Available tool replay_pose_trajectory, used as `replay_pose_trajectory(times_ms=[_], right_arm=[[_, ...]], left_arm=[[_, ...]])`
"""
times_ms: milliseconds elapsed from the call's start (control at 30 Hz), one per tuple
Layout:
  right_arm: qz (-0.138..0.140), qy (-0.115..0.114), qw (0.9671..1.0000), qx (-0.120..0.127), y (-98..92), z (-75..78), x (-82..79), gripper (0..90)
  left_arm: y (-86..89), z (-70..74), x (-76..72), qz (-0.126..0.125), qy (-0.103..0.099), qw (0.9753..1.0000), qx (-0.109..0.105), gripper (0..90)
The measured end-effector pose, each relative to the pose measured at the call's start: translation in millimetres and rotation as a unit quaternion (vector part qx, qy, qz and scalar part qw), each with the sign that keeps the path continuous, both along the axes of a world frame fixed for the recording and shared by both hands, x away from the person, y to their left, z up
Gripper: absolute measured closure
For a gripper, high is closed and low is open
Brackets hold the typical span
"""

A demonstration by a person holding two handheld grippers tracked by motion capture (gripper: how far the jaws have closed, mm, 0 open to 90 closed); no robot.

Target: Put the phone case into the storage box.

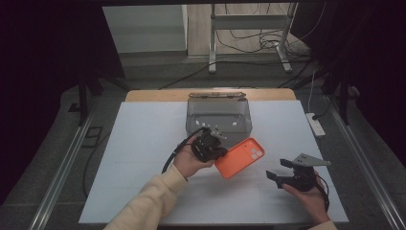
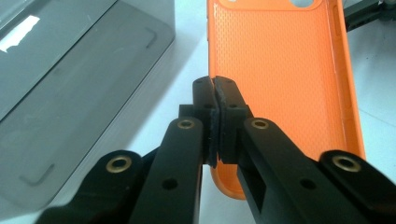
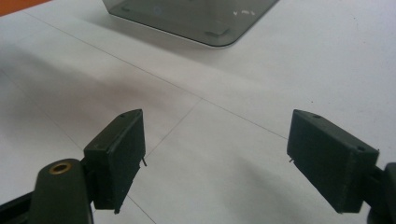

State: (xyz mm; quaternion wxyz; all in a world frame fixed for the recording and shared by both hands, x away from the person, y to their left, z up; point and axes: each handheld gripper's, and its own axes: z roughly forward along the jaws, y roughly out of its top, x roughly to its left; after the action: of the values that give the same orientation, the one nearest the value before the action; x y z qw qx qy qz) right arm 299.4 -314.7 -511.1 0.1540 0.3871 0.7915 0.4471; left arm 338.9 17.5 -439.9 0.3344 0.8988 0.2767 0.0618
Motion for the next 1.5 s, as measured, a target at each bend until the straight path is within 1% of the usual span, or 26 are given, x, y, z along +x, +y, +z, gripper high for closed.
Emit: replay_pose_trajectory(times_ms=[267,433,467,600,700,833,967,1100,1267,1433,1500], right_arm=[[0.001,0.0,1.0,0.0,0.6,0.0,0.2,19.1],[0.001,0.0,1.0,0.001,0.2,-0.1,0.2,19.1],[0.001,0.0,1.0,0.001,0.1,-0.1,0.1,19.1],[0.002,-0.001,1.0,-0.001,0.5,-0.3,0.3,19.1],[0.002,-0.001,1.0,-0.001,0.7,-0.3,0.3,19.1],[0.003,0.001,1.0,-0.002,1.2,-0.5,0.4,19.1],[0.004,0.001,1.0,-0.002,1.4,-0.3,0.2,19.1],[0.005,0.001,1.0,-0.002,1.5,-0.1,-0.7,19.0],[0.007,0.003,1.0,-0.003,2.0,-0.5,-0.8,19.0],[0.008,0.003,1.0,-0.003,2.4,-0.2,-1.0,19.0],[0.009,0.004,1.0,-0.003,2.5,-0.1,-1.0,19.0]], left_arm=[[8.7,-1.8,-3.4,0.001,-0.001,1.0,-0.004,88.5],[16.2,-2.9,-6.5,0.002,-0.001,0.9999,-0.012,88.5],[18.6,-3.8,-8.7,0.005,-0.001,0.9998,-0.017,88.5],[24.0,-4.8,-12.6,0.005,-0.002,0.9997,-0.023,88.5],[26.4,-5.3,-14.4,0.005,-0.003,0.9998,-0.021,88.5],[31.8,-5.7,-19.2,0.007,-0.01,0.9998,-0.013,88.5],[36.0,-4.7,-21.4,0.007,-0.01,0.9998,-0.016,88.5],[42.0,-4.0,-24.0,0.01,-0.015,0.9997,-0.015,88.5],[46.8,-7.4,-26.1,0.012,-0.014,0.9998,-0.011,88.5],[50.6,-12.2,-30.0,0.01,-0.011,0.9999,0.001,88.5],[51.5,-12.8,-30.6,0.011,-0.011,0.9999,0.002,88.5]])
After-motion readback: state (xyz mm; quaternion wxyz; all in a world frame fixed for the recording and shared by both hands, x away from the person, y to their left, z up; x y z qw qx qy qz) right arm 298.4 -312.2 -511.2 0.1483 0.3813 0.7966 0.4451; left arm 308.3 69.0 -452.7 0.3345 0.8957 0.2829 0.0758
